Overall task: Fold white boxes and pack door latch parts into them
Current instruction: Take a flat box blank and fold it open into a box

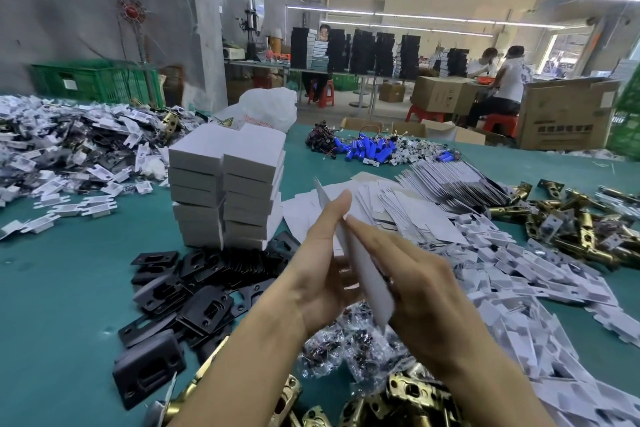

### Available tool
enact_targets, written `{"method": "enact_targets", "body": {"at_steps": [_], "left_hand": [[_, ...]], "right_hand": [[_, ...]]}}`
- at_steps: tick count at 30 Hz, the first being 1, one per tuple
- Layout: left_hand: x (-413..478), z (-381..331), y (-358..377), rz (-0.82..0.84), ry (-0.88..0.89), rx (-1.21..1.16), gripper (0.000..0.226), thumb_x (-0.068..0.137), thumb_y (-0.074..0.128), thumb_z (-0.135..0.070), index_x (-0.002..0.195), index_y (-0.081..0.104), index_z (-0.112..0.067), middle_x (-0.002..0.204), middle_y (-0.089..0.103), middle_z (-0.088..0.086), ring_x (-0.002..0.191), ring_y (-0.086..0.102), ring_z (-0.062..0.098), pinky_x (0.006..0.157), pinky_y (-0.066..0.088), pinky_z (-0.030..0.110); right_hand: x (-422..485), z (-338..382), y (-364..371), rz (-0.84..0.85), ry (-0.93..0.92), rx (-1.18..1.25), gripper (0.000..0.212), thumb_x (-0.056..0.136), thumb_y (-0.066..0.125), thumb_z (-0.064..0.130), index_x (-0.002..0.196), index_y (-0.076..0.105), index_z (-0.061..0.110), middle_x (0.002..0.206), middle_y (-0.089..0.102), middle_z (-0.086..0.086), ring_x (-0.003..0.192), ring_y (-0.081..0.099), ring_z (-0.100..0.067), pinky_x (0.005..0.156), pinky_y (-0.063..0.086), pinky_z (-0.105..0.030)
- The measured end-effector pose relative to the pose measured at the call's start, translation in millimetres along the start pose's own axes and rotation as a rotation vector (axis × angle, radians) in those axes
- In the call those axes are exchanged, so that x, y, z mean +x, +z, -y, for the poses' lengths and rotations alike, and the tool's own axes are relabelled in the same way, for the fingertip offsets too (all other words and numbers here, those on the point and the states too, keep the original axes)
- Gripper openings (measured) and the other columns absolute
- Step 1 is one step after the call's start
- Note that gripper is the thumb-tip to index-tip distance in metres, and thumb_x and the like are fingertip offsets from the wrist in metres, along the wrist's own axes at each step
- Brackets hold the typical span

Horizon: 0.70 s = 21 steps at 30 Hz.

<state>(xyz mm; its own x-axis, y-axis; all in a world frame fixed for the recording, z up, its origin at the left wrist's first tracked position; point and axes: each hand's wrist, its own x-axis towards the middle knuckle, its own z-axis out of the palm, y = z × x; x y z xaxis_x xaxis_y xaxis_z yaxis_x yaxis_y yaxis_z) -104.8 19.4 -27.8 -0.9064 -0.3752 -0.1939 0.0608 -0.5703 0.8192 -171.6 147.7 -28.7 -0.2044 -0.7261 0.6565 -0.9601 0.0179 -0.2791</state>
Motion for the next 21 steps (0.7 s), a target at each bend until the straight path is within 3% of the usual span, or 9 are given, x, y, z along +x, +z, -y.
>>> {"method": "enact_targets", "body": {"at_steps": [3,5,7,9,11,13,15,17,21], "left_hand": [[0.2,-1.1,1.2,-0.109,0.123,-0.034,0.094,0.053,0.094,-0.050,0.132,0.056,-0.015,0.082,0.072,0.008,0.068,0.072,0.023,0.060,0.059,0.032],[3.8,2.7,0.9,-0.155,0.234,-0.040,0.088,0.055,0.094,-0.044,0.128,0.050,-0.025,0.090,0.076,0.002,0.077,0.075,0.022,0.068,0.063,0.042],[5.3,3.5,-1.9,-0.247,0.344,0.028,0.084,0.050,0.092,-0.044,0.122,0.051,-0.033,0.105,0.076,0.000,0.095,0.075,0.024,0.085,0.060,0.053],[6.9,1.4,-9.3,-0.310,0.459,0.115,0.083,0.051,0.092,-0.041,0.122,0.050,-0.040,0.114,0.073,-0.002,0.105,0.071,0.021,0.089,0.059,0.047],[6.7,-0.5,-17.5,-0.333,0.556,0.289,0.088,0.055,0.090,-0.036,0.130,0.045,-0.046,0.115,0.069,-0.009,0.102,0.069,0.010,0.085,0.058,0.038],[6.0,0.6,-21.3,-0.335,0.610,0.495,0.091,0.056,0.089,-0.039,0.130,0.040,-0.056,0.116,0.065,-0.013,0.098,0.068,0.007,0.084,0.058,0.036],[4.6,4.7,-19.1,-0.309,0.652,0.653,0.087,0.053,0.086,-0.044,0.127,0.041,-0.059,0.120,0.062,-0.013,0.101,0.067,0.014,0.087,0.059,0.043],[1.9,9.8,-14.1,-0.278,0.693,0.748,0.080,0.052,0.081,-0.050,0.122,0.043,-0.058,0.119,0.060,-0.015,0.102,0.065,0.015,0.086,0.059,0.040],[-0.4,13.9,-10.4,-0.246,0.774,0.770,0.065,0.057,0.078,-0.053,0.111,0.041,-0.054,0.105,0.060,-0.014,0.090,0.065,0.014,0.070,0.056,0.026]], "right_hand": [[-3.6,-5.7,-3.0,-0.064,0.024,-0.005,0.077,0.073,0.072,-0.012,0.142,0.053,0.016,0.138,0.059,-0.009,0.124,0.059,-0.022,0.093,0.056,-0.039],[-3.2,-7.3,-2.1,-0.069,0.072,0.022,0.074,0.073,0.063,-0.016,0.137,0.058,0.020,0.138,0.059,-0.010,0.126,0.058,-0.023,0.094,0.056,-0.040],[-1.9,-9.2,-3.1,-0.008,0.111,0.038,0.081,0.069,0.051,-0.013,0.136,0.057,0.033,0.137,0.059,0.001,0.124,0.056,-0.012,0.096,0.052,-0.032],[-3.0,-14.7,-6.5,0.149,0.151,0.062,0.086,0.077,0.054,-0.005,0.139,0.042,0.053,0.135,0.054,0.023,0.119,0.051,0.002,0.097,0.050,-0.029],[-6.2,-21.3,-8.6,0.261,0.207,0.083,0.082,0.085,0.057,0.005,0.138,0.032,0.062,0.130,0.049,0.033,0.118,0.048,0.005,0.098,0.048,-0.031],[-5.5,-22.5,-9.5,0.159,0.245,0.132,0.071,0.088,0.057,0.008,0.135,0.039,0.059,0.126,0.052,0.031,0.116,0.051,0.004,0.097,0.049,-0.032],[-2.8,-19.7,-10.0,-0.011,0.256,0.257,0.071,0.090,0.059,0.007,0.132,0.039,0.061,0.126,0.052,0.034,0.115,0.054,0.006,0.092,0.051,-0.020],[-0.4,-17.4,-8.8,-0.090,0.252,0.342,0.070,0.092,0.061,0.010,0.131,0.039,0.064,0.129,0.052,0.034,0.115,0.055,0.008,0.087,0.049,-0.011],[0.0,-13.3,-6.2,-0.125,0.249,0.371,0.055,0.089,0.060,0.029,0.134,0.045,0.058,0.128,0.060,0.019,0.111,0.060,0.005,0.086,0.054,-0.017]]}}
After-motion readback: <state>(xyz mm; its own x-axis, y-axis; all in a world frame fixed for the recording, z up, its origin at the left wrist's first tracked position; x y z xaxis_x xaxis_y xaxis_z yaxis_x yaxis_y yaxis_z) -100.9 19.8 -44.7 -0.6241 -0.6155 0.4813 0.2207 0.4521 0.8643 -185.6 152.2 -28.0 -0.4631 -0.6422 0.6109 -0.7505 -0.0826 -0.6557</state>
